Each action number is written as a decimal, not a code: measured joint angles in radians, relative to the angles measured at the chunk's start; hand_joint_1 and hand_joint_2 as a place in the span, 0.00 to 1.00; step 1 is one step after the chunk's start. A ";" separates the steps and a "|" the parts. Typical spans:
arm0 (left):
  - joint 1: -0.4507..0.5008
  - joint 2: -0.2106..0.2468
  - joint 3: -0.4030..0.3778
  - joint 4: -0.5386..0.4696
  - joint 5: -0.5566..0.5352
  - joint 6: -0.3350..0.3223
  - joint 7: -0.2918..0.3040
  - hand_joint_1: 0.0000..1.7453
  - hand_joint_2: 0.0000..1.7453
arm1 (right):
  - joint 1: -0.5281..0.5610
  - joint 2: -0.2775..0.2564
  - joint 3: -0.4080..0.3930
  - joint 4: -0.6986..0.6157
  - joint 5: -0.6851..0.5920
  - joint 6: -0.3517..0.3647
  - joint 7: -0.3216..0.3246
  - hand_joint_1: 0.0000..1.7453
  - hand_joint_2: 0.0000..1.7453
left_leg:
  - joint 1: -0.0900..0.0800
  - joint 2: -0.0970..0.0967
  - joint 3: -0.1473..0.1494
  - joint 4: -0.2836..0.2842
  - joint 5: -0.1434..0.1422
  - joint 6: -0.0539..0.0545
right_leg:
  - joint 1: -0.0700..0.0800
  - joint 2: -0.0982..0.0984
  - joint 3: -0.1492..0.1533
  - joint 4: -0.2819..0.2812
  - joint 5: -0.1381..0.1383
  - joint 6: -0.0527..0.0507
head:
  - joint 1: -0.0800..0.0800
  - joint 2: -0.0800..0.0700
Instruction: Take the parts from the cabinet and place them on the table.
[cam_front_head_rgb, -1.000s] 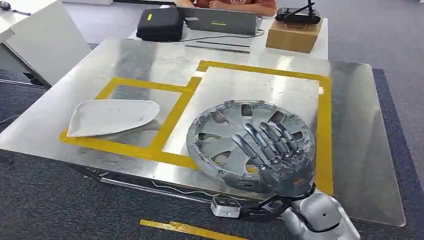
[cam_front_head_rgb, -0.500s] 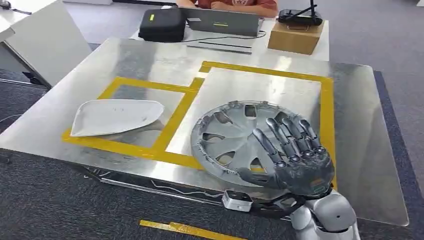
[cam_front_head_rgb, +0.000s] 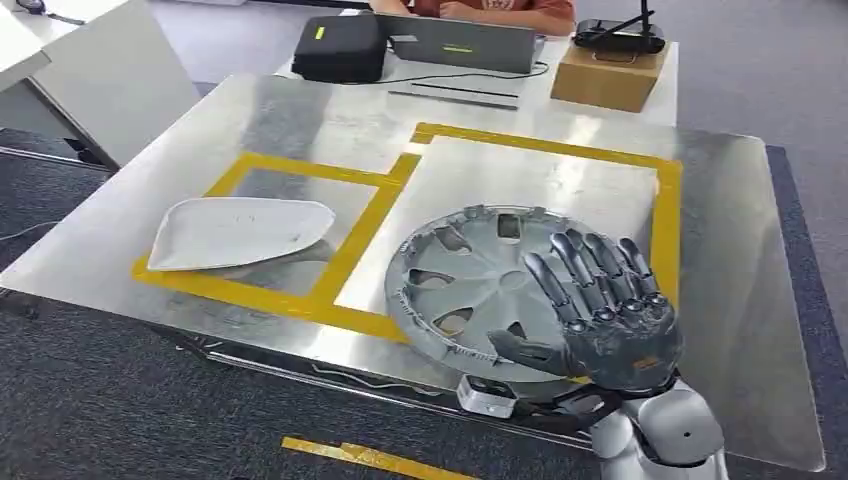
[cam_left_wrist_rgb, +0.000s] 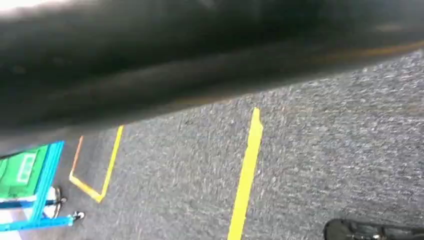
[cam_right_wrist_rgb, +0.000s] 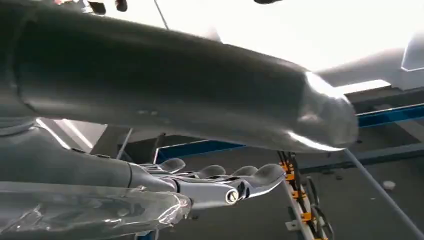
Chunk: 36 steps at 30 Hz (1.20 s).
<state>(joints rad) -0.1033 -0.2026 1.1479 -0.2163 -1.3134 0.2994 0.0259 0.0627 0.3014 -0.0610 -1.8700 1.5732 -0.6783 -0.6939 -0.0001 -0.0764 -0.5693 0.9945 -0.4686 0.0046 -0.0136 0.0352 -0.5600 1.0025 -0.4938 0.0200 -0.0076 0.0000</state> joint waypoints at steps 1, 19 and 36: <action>0.000 0.002 0.001 0.000 0.000 0.001 0.001 0.00 0.00 | -0.002 0.002 -0.002 0.000 0.000 0.000 0.000 0.00 0.00 | 0.002 0.001 0.000 0.005 -0.007 -0.005 | -0.009 -0.013 0.006 -0.010 0.005 -0.007 | 0.000 0.000; -0.005 -0.006 0.003 0.000 0.027 0.025 0.010 0.00 0.00 | -0.033 0.001 0.007 0.055 0.001 0.000 0.025 0.00 0.00 | 0.001 0.087 -0.018 0.008 0.010 0.029 | -0.002 -0.052 -0.019 0.131 -0.122 0.023 | 0.004 0.000; -0.009 -0.016 0.008 0.002 0.045 0.055 0.015 0.00 0.00 | -0.100 -0.048 0.107 0.141 0.002 0.000 0.245 0.00 0.00 | 0.002 0.063 -0.156 0.275 -0.122 -0.025 | -0.002 -0.052 0.017 -0.017 0.001 -0.032 | -0.013 0.000</action>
<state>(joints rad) -0.1121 -0.2190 1.1563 -0.2144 -1.2684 0.3544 0.0408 -0.0375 0.2529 0.0462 -1.7292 1.5747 -0.6779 -0.4489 0.0023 -0.0136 -0.7254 1.2693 -0.5909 -0.0203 -0.0158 -0.0172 -0.5430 0.9854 -0.4925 -0.0124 -0.0202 0.0000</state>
